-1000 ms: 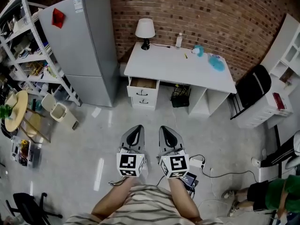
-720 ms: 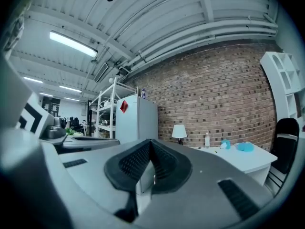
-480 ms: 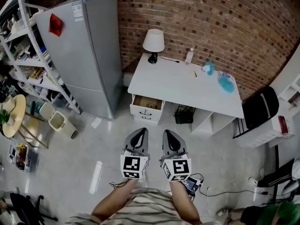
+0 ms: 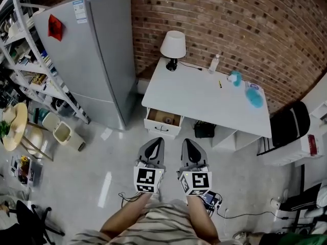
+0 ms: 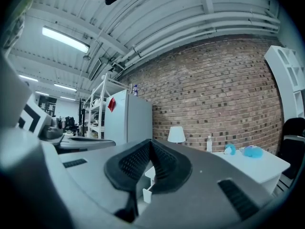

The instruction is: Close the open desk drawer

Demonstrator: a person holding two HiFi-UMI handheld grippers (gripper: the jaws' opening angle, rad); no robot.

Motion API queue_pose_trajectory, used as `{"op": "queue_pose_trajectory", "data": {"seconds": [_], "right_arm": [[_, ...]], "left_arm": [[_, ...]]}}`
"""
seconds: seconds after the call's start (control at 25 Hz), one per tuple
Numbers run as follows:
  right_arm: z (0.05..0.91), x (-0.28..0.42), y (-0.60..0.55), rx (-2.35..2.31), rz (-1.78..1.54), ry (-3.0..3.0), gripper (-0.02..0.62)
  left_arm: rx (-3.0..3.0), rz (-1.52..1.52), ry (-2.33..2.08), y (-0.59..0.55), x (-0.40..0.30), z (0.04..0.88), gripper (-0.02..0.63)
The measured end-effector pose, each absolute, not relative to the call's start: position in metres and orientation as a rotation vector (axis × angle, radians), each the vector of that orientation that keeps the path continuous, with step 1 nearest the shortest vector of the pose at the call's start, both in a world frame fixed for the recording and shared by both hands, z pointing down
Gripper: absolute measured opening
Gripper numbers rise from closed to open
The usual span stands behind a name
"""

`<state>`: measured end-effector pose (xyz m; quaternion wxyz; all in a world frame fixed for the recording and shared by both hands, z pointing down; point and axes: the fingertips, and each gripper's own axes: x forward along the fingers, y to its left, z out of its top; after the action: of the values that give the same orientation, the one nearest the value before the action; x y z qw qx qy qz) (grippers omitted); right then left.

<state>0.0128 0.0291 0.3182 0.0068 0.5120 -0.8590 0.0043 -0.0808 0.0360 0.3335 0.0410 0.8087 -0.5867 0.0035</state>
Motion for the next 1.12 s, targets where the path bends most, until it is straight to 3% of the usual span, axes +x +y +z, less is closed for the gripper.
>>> {"op": "queue_pose_trajectory", "data": {"seconds": [1.12], "right_arm": [[0.345,0.074,-0.141,1.343,0.092,-2.805,0.002]], "left_arm": [[2.269,0.097,-1.954,-0.119,-0.012,0.366,0.006]]}}
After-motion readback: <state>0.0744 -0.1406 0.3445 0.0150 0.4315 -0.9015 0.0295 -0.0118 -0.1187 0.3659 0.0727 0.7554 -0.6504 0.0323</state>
